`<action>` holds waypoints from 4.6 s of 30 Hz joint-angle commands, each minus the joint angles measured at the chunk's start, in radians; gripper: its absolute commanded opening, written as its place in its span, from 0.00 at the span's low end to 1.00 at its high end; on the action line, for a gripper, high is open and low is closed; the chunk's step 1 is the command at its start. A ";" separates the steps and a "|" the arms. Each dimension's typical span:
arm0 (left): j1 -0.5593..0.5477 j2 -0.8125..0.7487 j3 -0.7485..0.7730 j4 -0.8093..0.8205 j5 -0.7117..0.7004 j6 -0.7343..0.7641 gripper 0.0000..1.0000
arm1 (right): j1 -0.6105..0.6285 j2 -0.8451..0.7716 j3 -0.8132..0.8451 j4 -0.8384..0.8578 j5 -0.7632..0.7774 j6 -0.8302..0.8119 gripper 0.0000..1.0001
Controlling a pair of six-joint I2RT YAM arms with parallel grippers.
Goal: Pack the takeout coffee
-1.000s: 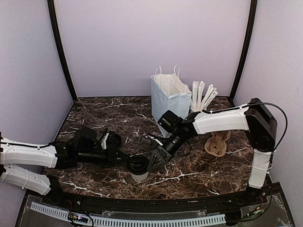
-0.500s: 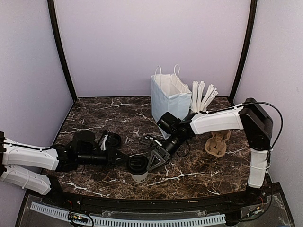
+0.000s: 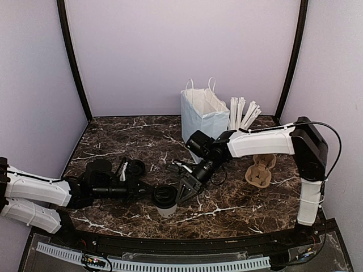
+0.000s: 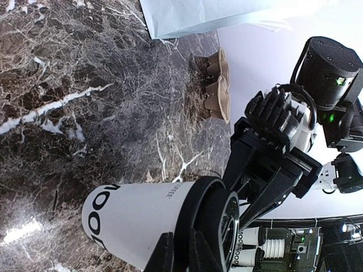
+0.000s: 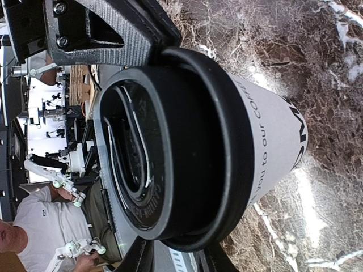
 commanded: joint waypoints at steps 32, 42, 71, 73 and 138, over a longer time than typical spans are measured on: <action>-0.009 -0.287 0.125 -0.401 -0.194 0.228 0.33 | 0.011 0.029 0.213 -0.134 0.142 -0.279 0.63; 0.004 -0.159 0.159 -0.333 -0.191 0.227 0.29 | 0.015 0.073 0.230 -0.124 0.116 -0.248 0.66; 0.027 -0.012 0.065 -0.341 -0.086 0.173 0.11 | 0.007 0.174 0.226 -0.093 0.257 -0.170 0.65; 0.027 0.017 0.066 -0.433 -0.066 0.134 0.02 | 0.011 0.187 0.204 -0.093 0.503 -0.124 0.59; 0.014 0.230 1.174 -0.924 -0.361 0.543 0.99 | -0.760 -0.797 -0.096 0.078 0.364 -0.344 0.99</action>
